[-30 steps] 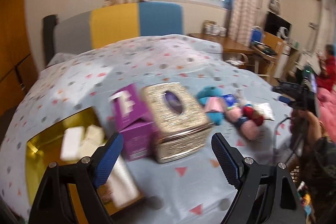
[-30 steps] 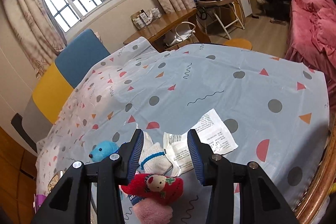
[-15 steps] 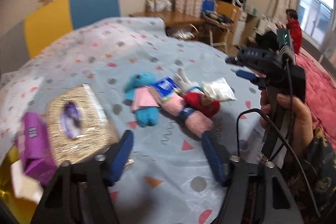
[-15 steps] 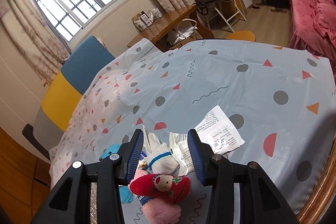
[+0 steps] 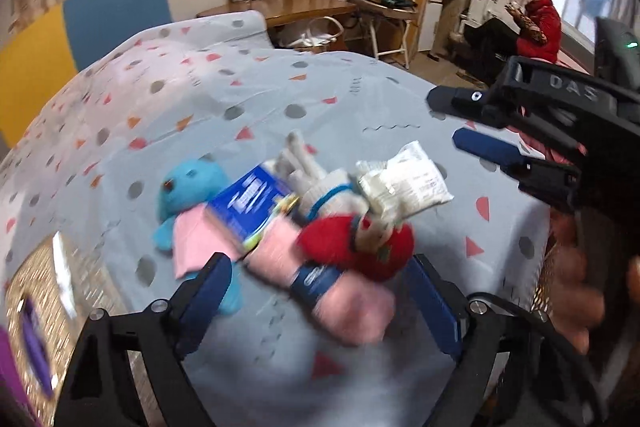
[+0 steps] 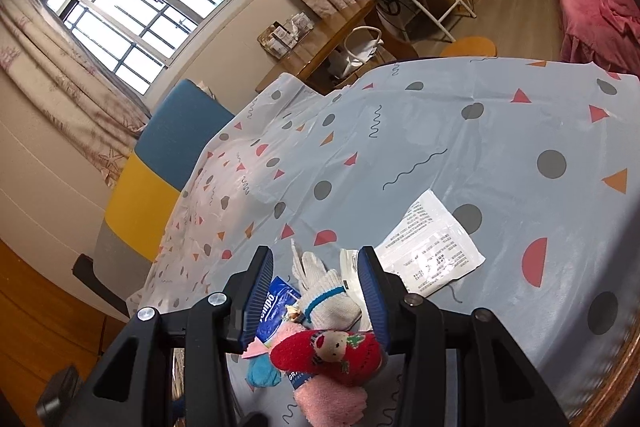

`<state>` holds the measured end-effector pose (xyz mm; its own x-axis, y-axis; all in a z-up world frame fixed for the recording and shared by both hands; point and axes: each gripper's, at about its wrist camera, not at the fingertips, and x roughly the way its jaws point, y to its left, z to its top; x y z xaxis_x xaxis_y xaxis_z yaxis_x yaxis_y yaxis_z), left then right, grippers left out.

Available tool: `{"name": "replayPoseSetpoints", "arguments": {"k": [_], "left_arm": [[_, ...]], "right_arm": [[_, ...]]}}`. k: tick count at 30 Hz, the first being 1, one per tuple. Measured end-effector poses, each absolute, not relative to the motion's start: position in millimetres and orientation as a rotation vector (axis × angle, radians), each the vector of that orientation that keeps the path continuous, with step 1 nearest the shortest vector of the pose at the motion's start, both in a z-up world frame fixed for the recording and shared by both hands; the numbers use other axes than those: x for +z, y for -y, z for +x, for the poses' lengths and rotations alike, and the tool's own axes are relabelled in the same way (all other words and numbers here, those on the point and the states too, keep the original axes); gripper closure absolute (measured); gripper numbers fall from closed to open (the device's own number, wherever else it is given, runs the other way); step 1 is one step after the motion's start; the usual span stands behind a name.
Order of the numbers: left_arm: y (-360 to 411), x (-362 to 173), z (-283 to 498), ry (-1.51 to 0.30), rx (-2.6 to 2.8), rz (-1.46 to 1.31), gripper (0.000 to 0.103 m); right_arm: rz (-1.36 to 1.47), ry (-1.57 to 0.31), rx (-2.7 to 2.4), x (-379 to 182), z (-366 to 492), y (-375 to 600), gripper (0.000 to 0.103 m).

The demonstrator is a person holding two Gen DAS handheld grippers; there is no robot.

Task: Organize soft objects
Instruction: 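Grasp the red knitted doll with the left tool while the right tool reaches the white packet, then grasp the white wrapped packet with the right tool while the left tool lifts the doll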

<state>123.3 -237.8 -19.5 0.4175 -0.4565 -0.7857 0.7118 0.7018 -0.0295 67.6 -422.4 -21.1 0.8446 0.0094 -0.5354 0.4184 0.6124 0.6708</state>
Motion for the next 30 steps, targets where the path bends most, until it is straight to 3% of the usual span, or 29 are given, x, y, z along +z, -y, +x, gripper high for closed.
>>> {"name": "replayPoseSetpoints", "arguments": {"k": [9,11,13,16,30], "left_arm": [[297,-63,137,-0.922,-0.79,0.5,0.013],[304,-77,139,-0.936,-0.787,0.531,0.023],[305,-85,141,-0.96,-0.807,0.491,0.052],[297,-79,139,-0.943,-0.806,0.434,0.067],[236,-35,103,-0.841,-0.784,0.314,0.07]], "right_arm": [[0.922,-0.519,-0.233,-24,66,426,0.059],[0.945,-0.512,-0.234,-27,65,429,0.058],[0.966,-0.51,-0.23,-29,64,431,0.058],[0.973,-0.513,-0.232,-29,65,431,0.058],[1.027,-0.607,-0.303,-44,71,439,0.059]]}}
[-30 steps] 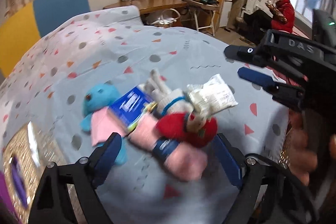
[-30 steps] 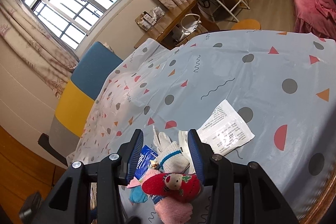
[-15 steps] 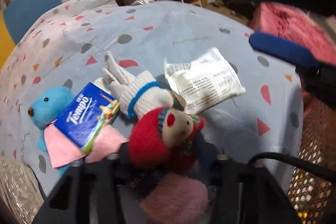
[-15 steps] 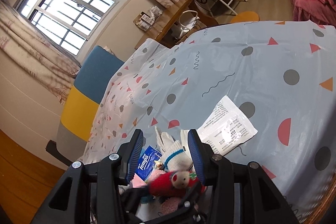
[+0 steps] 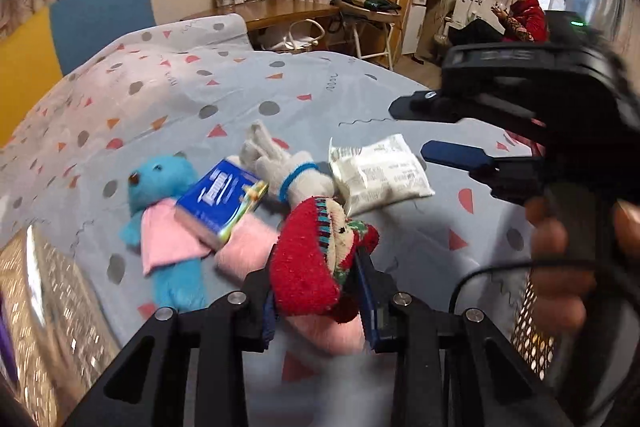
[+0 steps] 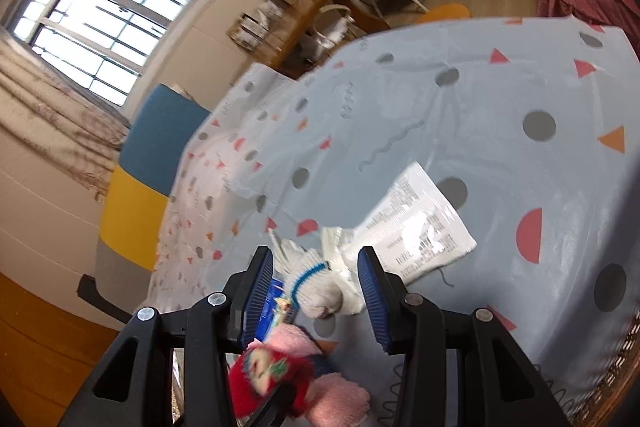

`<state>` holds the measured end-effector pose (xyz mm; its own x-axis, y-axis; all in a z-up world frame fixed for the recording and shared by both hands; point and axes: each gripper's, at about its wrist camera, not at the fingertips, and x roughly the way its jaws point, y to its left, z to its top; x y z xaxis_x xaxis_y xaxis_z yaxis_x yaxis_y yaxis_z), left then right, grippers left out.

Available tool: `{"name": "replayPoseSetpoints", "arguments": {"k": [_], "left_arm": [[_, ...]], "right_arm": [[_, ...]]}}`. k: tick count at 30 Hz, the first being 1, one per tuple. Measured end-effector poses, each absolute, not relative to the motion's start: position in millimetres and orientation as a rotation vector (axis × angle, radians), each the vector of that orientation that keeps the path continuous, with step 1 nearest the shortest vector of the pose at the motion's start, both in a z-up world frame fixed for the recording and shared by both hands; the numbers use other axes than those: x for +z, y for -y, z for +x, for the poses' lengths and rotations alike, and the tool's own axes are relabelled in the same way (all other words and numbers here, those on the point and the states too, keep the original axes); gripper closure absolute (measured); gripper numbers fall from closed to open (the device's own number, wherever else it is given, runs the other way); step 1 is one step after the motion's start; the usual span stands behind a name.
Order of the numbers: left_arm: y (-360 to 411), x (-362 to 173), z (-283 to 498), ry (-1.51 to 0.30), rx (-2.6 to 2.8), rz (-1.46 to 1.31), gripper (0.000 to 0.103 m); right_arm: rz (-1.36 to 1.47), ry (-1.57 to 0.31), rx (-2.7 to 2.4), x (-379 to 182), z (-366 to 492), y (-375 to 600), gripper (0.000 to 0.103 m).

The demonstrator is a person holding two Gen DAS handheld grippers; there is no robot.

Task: Organize soft objects
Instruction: 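Grasp the white wrapped packet with the right tool while the left tool lifts the doll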

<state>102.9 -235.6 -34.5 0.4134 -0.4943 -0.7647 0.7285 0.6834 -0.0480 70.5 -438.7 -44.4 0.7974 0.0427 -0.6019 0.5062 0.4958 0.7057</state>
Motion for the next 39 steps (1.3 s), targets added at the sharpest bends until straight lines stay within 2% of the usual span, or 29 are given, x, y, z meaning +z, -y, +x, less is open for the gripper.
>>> {"name": "replayPoseSetpoints", "arguments": {"k": [7,12,14,16,17,26,27,29,30,39], "left_arm": [[204,-36,89,-0.859,-0.739,0.266,0.07],[183,-29,79,-0.841,-0.727,0.236,0.07],[175,-28,77,-0.838,-0.723,0.223,0.07],[168,-28,76,-0.843,-0.709,0.208,0.07],[164,-29,76,-0.85,-0.706,0.2,0.07],[144,-18,72,-0.824,-0.693,0.164,0.07],[144,-17,72,-0.821,-0.692,0.162,0.07],[145,-16,75,-0.827,-0.691,0.153,0.07],[146,-15,77,-0.831,-0.69,0.148,0.07],[126,30,123,-0.785,-0.58,0.071,0.07]], "right_arm": [[1.064,-0.834,-0.387,-70,89,443,0.059],[1.274,-0.901,-0.455,-104,97,462,0.058],[1.314,-0.865,-0.522,-111,98,472,0.037],[1.336,-0.845,-0.512,-112,106,480,0.026],[1.318,-0.849,-0.513,-109,111,482,0.024],[0.801,-0.994,-0.567,-94,178,461,0.023],[0.733,-1.031,-0.561,-94,183,455,0.026],[0.61,-1.079,-0.57,-93,188,440,0.039],[0.585,-1.101,-0.572,-93,188,435,0.042],[0.455,-1.164,-0.543,-100,200,420,0.033]]}}
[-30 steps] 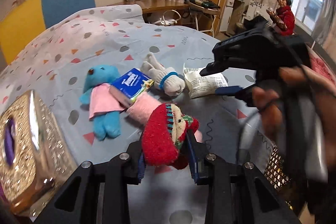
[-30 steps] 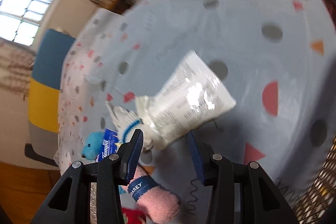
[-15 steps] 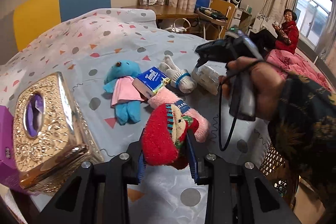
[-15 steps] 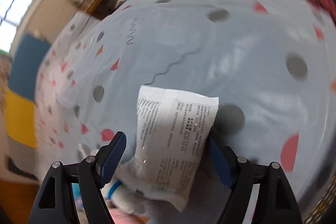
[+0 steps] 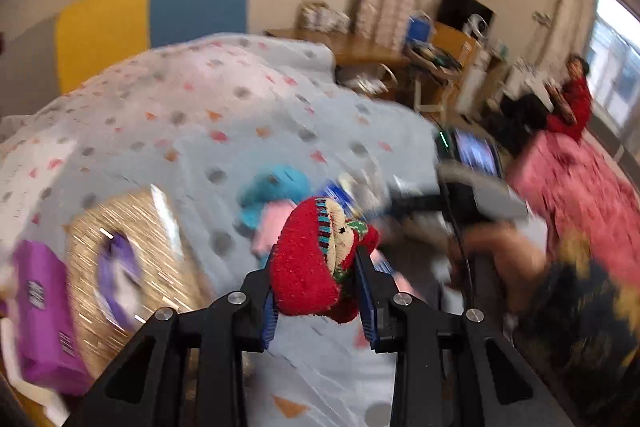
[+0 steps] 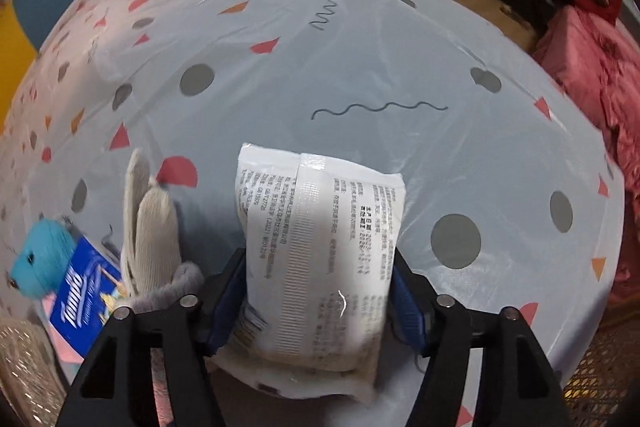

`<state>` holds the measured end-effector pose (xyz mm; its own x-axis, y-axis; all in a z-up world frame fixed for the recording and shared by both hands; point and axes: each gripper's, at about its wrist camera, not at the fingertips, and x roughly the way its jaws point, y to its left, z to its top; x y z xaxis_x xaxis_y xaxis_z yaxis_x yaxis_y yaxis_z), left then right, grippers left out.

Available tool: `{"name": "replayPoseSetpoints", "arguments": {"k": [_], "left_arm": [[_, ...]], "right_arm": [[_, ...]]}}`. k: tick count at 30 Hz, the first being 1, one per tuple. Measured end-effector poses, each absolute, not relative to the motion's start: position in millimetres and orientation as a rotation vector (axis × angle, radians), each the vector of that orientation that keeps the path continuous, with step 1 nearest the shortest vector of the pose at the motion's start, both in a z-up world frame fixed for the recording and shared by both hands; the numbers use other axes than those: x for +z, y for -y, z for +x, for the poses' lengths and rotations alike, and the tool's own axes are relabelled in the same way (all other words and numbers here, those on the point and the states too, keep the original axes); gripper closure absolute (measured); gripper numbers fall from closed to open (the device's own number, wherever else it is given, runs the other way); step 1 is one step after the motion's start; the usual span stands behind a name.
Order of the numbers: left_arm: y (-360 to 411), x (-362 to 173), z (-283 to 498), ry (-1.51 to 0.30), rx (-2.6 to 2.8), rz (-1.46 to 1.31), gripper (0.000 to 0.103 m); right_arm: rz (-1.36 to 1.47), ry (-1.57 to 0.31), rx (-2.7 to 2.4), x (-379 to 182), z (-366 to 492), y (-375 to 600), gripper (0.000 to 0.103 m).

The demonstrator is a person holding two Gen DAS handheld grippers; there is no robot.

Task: Organize soft objects
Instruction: 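Grasp the white wrapped packet with the right tool while the left tool lifts the doll, then drop the red doll into the gold tray with the left tool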

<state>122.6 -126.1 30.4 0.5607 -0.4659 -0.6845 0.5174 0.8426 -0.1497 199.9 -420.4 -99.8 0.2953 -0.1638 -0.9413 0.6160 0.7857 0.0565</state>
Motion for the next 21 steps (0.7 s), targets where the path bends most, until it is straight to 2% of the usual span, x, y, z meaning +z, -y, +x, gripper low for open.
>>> {"name": "replayPoseSetpoints", "arguments": {"k": [5,10,14,21], "left_arm": [[64,72,153,-0.716,-0.426,-0.024,0.07],[-20,85,157,-0.673,-0.257,-0.107,0.07],[-95,75,138,-0.666,-0.126,-0.166,0.07],[-205,21,84,-0.743,0.097,-0.274,0.07]], "right_arm": [[0.423,-1.164,-0.541,-99,202,417,0.034],[0.391,-1.16,-0.535,-99,203,414,0.034],[0.411,-1.157,-0.537,-99,204,412,0.032],[0.4,-1.16,-0.539,-100,204,420,0.031]]}}
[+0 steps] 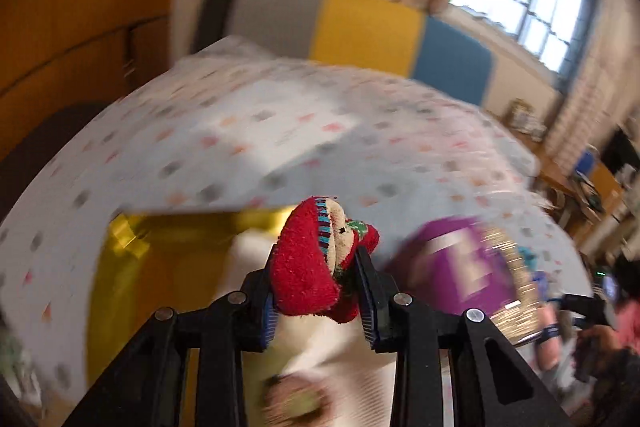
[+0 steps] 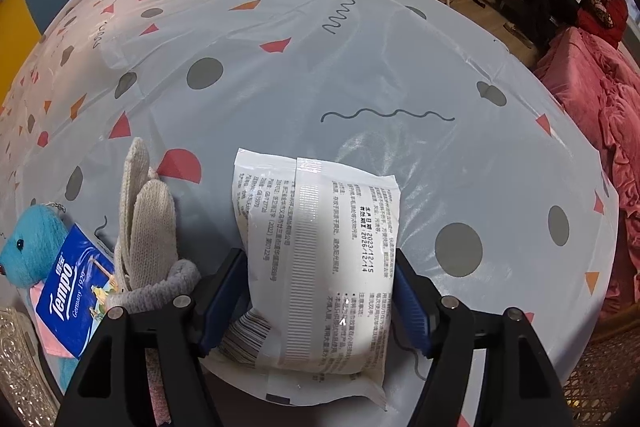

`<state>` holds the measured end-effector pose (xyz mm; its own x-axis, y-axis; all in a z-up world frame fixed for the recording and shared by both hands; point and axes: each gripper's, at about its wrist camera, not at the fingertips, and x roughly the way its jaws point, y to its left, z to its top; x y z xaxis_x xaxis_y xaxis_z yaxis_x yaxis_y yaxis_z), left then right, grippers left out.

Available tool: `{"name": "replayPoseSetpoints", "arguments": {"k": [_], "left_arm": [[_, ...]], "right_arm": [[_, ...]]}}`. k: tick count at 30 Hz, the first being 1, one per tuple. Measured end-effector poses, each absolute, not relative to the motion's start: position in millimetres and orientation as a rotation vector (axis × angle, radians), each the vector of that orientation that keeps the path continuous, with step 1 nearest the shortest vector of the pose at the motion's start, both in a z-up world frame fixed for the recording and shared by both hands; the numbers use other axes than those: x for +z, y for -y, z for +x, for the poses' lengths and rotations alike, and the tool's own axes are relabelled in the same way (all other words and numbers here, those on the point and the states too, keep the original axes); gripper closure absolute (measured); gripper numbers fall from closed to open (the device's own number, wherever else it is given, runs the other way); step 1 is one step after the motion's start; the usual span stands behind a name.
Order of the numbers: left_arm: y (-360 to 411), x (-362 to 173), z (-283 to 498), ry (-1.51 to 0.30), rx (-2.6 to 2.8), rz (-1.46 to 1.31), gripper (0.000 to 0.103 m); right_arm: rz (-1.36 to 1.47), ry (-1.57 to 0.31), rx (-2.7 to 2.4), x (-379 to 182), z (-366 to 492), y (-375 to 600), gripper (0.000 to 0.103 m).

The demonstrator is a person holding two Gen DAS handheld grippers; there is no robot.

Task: Organize soft objects
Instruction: 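Drop the red doll into the gold tray with the left tool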

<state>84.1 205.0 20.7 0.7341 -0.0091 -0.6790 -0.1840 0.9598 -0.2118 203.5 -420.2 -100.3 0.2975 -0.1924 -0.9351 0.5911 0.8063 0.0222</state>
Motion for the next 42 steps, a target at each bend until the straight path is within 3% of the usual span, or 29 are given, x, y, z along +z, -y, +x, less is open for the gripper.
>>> {"name": "replayPoseSetpoints", "arguments": {"k": [10,17,20,21,22,29,42], "left_arm": [[-284,-64,57,-0.963,0.301,-0.481,0.068],[-284,-57,102,-0.937,0.316,-0.461,0.062],[-282,-51,127,-0.91,0.289,-0.422,0.045],[-283,-49,134,-0.906,0.282,-0.425,0.03],[-284,-47,136,-0.896,0.29,-0.425,0.024],[-261,-18,100,-0.788,0.292,-0.33,0.021],[-183,-39,35,-0.857,0.146,-0.25,0.021]], "right_arm": [[0.329,-1.152,-0.536,-99,209,408,0.032],[0.291,-1.148,-0.533,-102,212,393,0.036],[0.278,-1.146,-0.532,-97,210,383,0.036],[0.277,-1.146,-0.531,-97,210,382,0.036],[0.277,-1.146,-0.531,-96,210,382,0.036],[0.273,-1.148,-0.523,-98,212,392,0.037],[0.323,-1.106,-0.475,-88,207,396,0.047]]}}
